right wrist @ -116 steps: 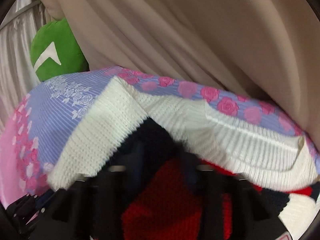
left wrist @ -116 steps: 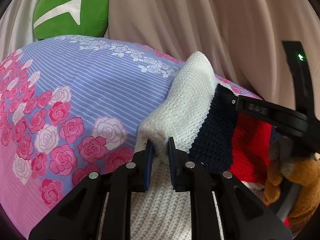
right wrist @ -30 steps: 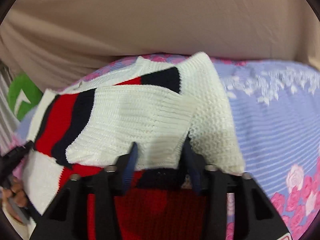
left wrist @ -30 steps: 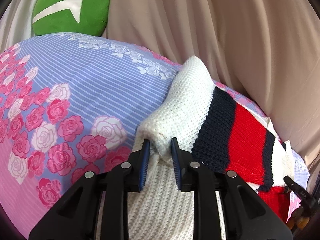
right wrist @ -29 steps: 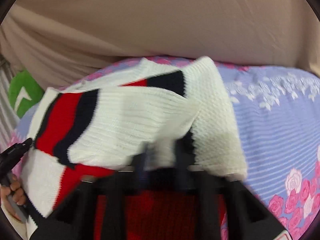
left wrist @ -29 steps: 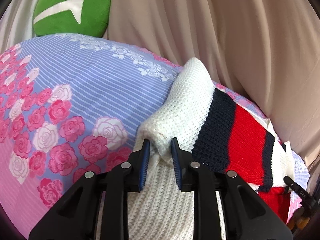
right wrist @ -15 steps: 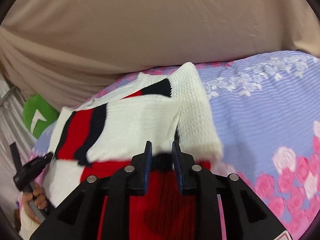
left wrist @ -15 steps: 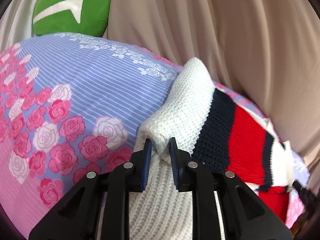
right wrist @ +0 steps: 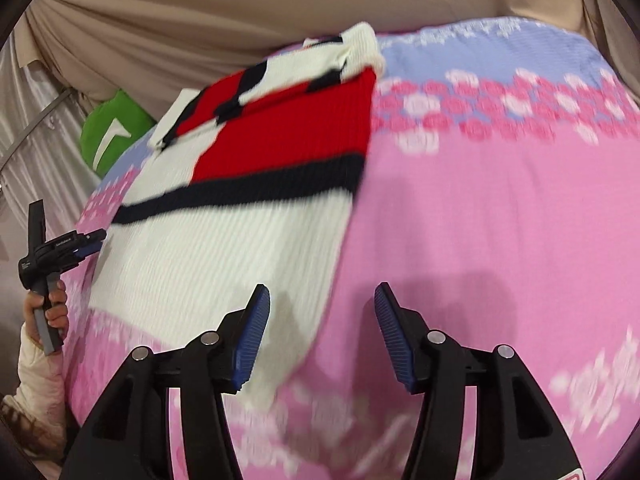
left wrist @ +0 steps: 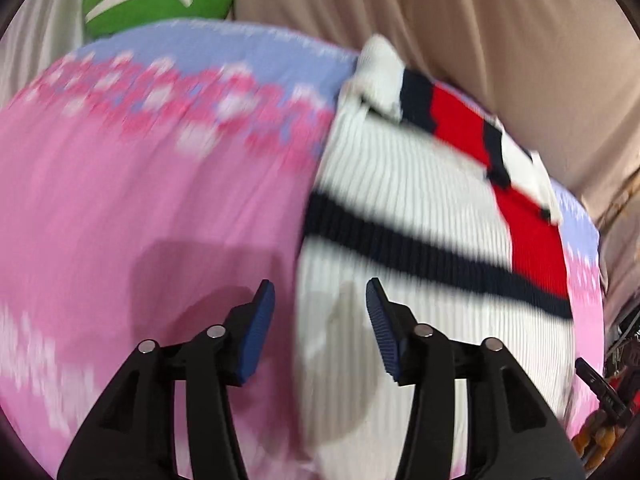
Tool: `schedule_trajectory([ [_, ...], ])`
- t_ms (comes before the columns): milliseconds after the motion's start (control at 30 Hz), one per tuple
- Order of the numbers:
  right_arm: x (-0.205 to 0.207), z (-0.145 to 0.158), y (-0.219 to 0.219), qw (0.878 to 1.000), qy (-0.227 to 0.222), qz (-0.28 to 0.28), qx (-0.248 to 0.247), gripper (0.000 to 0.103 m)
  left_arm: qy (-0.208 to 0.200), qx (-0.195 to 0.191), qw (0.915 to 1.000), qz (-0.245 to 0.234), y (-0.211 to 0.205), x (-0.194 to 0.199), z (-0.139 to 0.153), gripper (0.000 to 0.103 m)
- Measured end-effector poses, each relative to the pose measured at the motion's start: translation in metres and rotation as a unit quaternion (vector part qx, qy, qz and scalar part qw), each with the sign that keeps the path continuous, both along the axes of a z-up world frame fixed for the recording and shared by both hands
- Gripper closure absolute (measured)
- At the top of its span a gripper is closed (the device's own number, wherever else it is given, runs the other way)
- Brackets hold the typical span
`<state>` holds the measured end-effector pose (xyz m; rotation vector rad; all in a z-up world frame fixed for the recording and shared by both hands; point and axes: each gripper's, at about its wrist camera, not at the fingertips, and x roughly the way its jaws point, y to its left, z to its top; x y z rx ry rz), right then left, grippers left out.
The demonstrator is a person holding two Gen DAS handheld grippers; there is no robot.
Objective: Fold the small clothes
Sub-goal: 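Grasp the sweater hem with the right tool and lift it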
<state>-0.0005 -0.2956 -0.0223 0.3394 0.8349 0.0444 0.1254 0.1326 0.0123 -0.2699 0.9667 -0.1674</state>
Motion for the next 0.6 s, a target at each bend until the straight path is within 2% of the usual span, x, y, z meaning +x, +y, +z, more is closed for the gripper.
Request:
schedule_trajectory([
  [133,-0.021,-0.009,0.013,1.0,-0.002,0.004,0.016,0.045,0.001,0.002,0.9999,-0.01,0.002,-0.041,-0.006,0.057],
  [200,-0.022,-0.01,0.018,0.999,-0.007,0.011,0.031,0.044,0.005,-0.01,0.9996,-0.028,-0.005,-0.05,-0.007,0.057],
  [300,-0.016,-0.01,0.026,0.999,-0.016,0.014,0.034,0.041,0.004,-0.006,0.9989,-0.046,-0.019,-0.055,-0.009,0.058],
  [333,-0.013,-0.01,0.028,0.999,-0.02,0.012,0.035,0.041,0.003,-0.006,0.9988,-0.049,-0.023,-0.053,-0.009,0.067],
  [367,-0.009,-0.01,0.03,0.999,-0.025,0.01,0.035,0.042,0.008,-0.008,0.9985,-0.053,-0.028,-0.049,-0.009,0.086],
  [400,-0.006,-0.009,0.031,0.999,-0.029,0.008,0.034,0.045,0.014,-0.016,0.9983,-0.054,-0.031,-0.046,-0.01,0.091],
  [433,-0.003,-0.009,0.033,0.999,-0.03,0.009,0.032,0.065,0.016,-0.019,0.9985,-0.049,-0.03,-0.045,-0.01,0.094],
  [467,0.0,-0.009,0.035,0.999,-0.028,0.008,0.028,0.091,0.013,-0.02,0.9986,-0.046,-0.03,-0.045,-0.007,0.096],
  [533,-0.002,-0.004,0.036,0.998,-0.042,0.003,0.042,0.097,0.002,-0.026,0.9987,-0.044,-0.029,-0.052,0.002,0.097],
  [600,-0.016,0.01,0.042,0.998,-0.066,0.0,0.015,0.098,-0.02,-0.026,0.9984,-0.046,-0.026,-0.068,0.021,0.097],
])
